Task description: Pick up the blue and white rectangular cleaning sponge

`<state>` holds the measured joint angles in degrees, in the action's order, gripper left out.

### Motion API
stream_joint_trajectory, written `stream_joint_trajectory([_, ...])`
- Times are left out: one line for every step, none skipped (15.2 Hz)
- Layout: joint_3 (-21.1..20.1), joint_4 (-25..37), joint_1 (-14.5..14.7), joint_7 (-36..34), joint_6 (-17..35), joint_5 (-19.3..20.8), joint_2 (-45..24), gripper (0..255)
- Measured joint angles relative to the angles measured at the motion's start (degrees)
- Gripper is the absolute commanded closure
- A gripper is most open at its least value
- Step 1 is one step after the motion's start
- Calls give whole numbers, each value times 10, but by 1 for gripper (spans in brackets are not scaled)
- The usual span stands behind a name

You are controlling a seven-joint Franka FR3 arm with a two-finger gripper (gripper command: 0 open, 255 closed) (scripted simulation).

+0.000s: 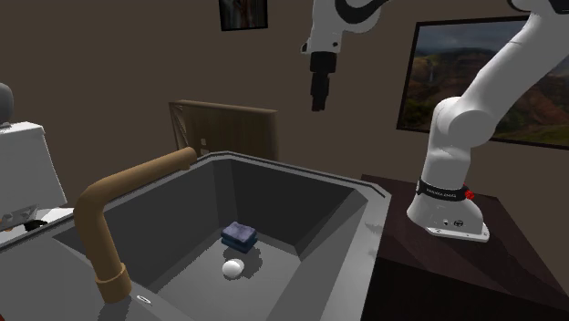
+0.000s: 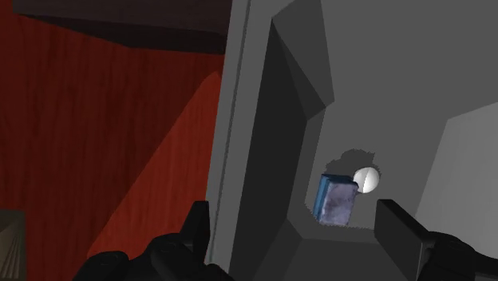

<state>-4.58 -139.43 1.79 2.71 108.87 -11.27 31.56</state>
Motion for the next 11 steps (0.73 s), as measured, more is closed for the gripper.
stream_joint_trajectory([-8,-5,3,-7,19,-5,-12,0])
stream_joint_trajectory([-12,-9,5,-9,37,-7,-25,0])
stream_joint_trajectory([-18,-11,7,-14,57,-10,-41,0])
stream_joint_trajectory([-24,-9,9,-20,75,-12,-59,0])
stream_joint_trajectory([-30,-9,11,-24,94,-14,-76,0])
stream_joint_trajectory([-37,-6,13,-31,112,-16,-96,0])
stream_joint_trajectory([-45,-5,16,-38,130,-19,-112,0])
stream_joint_trajectory([-50,2,18,-44,146,-19,-134,0])
stream_joint_trajectory([-58,5,20,-52,167,-20,-156,0])
stream_joint_trajectory([-62,6,22,-57,183,-19,-172,0])
stream_joint_trajectory([-68,16,23,-64,199,-17,-196,0])
